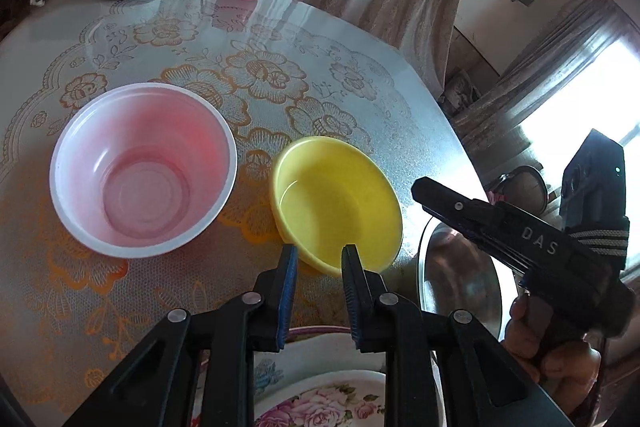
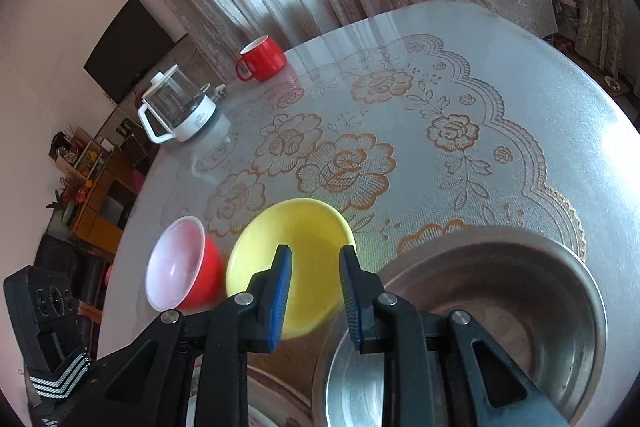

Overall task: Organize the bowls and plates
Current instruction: 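Open the right gripper and close it on the yellow bowl's rim, then lift the yellow bowl with the right gripper over the steel bowl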

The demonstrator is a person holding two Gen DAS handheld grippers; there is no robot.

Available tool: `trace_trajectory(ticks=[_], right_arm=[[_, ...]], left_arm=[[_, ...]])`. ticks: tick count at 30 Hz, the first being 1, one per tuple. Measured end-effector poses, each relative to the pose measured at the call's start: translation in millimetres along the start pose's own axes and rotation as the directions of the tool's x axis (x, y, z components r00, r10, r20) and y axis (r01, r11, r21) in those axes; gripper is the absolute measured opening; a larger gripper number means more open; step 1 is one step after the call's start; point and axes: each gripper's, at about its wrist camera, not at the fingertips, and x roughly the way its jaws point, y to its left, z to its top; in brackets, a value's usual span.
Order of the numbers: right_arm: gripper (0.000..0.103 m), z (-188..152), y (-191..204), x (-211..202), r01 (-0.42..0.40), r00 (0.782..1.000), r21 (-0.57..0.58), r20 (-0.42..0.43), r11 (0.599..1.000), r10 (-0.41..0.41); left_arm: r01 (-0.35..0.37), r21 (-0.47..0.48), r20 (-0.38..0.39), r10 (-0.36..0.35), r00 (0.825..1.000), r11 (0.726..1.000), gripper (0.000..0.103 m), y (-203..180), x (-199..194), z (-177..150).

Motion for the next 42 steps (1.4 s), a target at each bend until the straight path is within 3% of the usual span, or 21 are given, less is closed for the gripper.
trace_trajectory(ticks=[9,18,22,24,25,28,31,42], right_arm=[[0.024,20.1,-8.3,42.7,0.081,0.994,-0.010,-0.075,0.997,-0.081],[0.019,20.1,-6.7,51.6,0.118,0.988,-0.049,-0.091,0.992,-0.122],[0.019,20.0,-3.6,52.0,0.133,0.986,-0.070,-0.088,0.989,-0.139],[0.012,19.0,-2.3,51.8,0.152,0.984,-0.084,-0.082,0.985,-0.159],[0.011,18.9,-3.1,50.9,0.155,0.983,-0.080,-0.082,0.985,-0.162],[0.007,17.3,-3.8,48.1,0.097,0.991,-0.058,-0.092,0.994,-0.102],[0.007,13.3,1.9,52.0,0.144,0.984,-0.091,-0.096,0.985,-0.153],[0.008,15.2,0.6,53.2,0.157,0.982,-0.100,-0.086,0.983,-0.166]], left_arm=[[0.000,-0.011,-0.023,0.000,1.000,1.000,0.023,3.6,13.3,6.0],[-0.011,-0.015,-0.020,0.011,1.000,1.000,0.023,1.8,14.9,6.0],[-0.031,0.024,-0.007,0.031,0.999,0.999,0.022,-5.5,13.1,6.2],[-0.013,0.035,0.005,0.012,1.000,0.999,0.013,-7.2,10.4,7.1],[0.011,0.036,0.003,-0.011,1.000,0.999,0.012,-8.4,9.2,7.3],[-0.009,0.050,0.013,0.008,1.000,0.999,0.012,-13.5,8.9,7.8],[-0.011,0.001,-0.003,0.011,1.000,1.000,0.012,-4.1,10.3,8.4],[0.036,-0.085,-0.042,-0.040,0.998,0.996,0.016,14.1,2.4,13.9]])
